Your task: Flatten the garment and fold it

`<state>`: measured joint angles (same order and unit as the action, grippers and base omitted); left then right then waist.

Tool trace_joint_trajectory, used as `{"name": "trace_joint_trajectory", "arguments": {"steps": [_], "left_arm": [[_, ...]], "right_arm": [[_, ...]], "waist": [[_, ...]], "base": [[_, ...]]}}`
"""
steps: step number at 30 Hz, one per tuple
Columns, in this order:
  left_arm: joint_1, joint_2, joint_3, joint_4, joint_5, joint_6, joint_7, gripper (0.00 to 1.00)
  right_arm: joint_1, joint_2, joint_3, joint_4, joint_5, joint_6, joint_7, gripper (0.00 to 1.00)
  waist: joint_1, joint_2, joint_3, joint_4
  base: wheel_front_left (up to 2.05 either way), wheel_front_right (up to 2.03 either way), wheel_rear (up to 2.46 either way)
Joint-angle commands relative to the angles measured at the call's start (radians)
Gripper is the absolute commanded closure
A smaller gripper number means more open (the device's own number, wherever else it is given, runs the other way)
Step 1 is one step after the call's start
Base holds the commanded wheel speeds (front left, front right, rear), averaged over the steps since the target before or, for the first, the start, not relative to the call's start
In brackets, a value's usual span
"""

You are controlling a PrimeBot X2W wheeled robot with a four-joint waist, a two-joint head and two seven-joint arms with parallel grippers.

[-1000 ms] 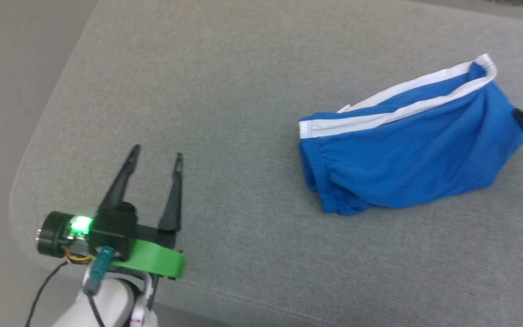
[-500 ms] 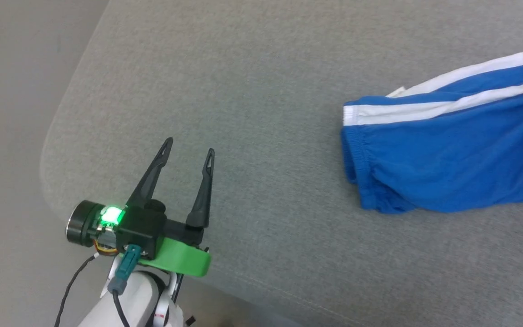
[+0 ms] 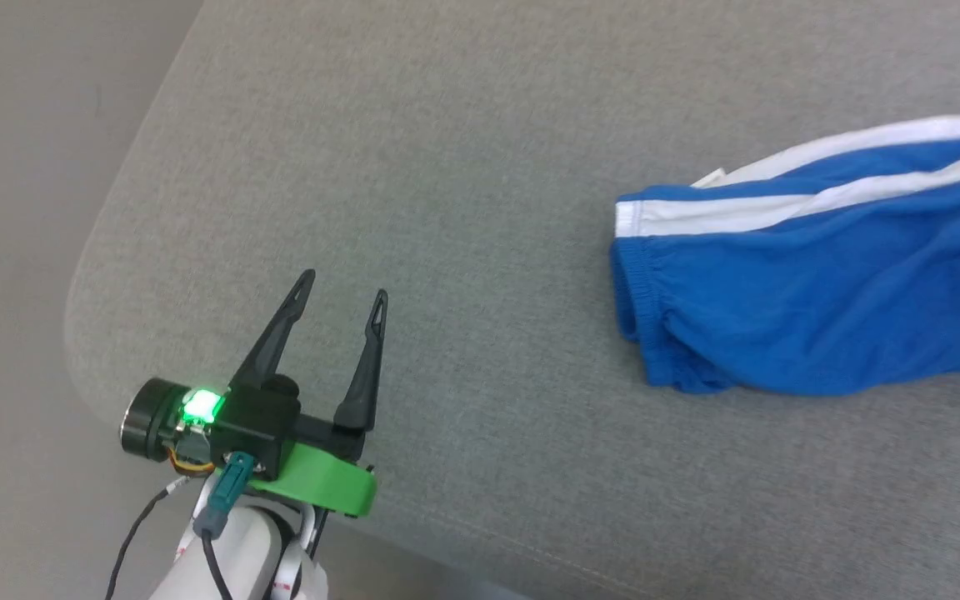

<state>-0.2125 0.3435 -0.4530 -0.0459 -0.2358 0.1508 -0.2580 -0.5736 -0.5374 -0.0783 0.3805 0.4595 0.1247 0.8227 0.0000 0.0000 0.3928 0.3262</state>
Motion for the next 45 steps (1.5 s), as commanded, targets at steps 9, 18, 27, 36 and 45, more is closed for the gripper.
{"name": "trace_joint_trajectory", "arguments": {"steps": [9, 18, 27, 36, 45], "left_arm": [[0.056, -0.007, 0.006, 0.024, 0.004, -0.034, -0.004, 0.00], [0.074, -0.004, 0.004, 0.032, -0.005, -0.046, -0.004, 0.00], [0.089, 0.005, -0.005, 0.033, -0.012, -0.049, -0.001, 0.00], [0.081, 0.006, -0.008, 0.038, -0.021, -0.045, 0.006, 0.00], [0.075, 0.002, -0.013, 0.052, -0.029, -0.041, 0.007, 0.00]], "right_arm": [[0.191, 0.035, -0.152, -0.052, 0.034, 0.006, -0.030, 1.00], [0.389, 0.176, -0.371, -0.155, -0.024, 0.006, -0.031, 1.00], [0.386, 0.263, -0.392, -0.196, 0.008, 0.006, -0.094, 1.00], [0.300, 0.269, -0.318, -0.260, 0.101, 0.006, -0.106, 1.00], [0.265, 0.322, -0.188, -0.367, 0.125, 0.006, -0.047, 1.00]], "waist": [[0.0000, 0.0000, -0.118, -0.111], [0.0000, 0.0000, -0.152, -0.159], [0.0000, 0.0000, -0.168, -0.177], [0.0000, 0.0000, -0.191, -0.161], [0.0000, 0.0000, -0.213, -0.117]], "base": [[0.00, 0.00, 0.00], [0.00, 0.00, 0.00], [0.00, 0.00, 0.00], [0.00, 0.00, 0.00], [0.00, 0.00, 0.00]]}}
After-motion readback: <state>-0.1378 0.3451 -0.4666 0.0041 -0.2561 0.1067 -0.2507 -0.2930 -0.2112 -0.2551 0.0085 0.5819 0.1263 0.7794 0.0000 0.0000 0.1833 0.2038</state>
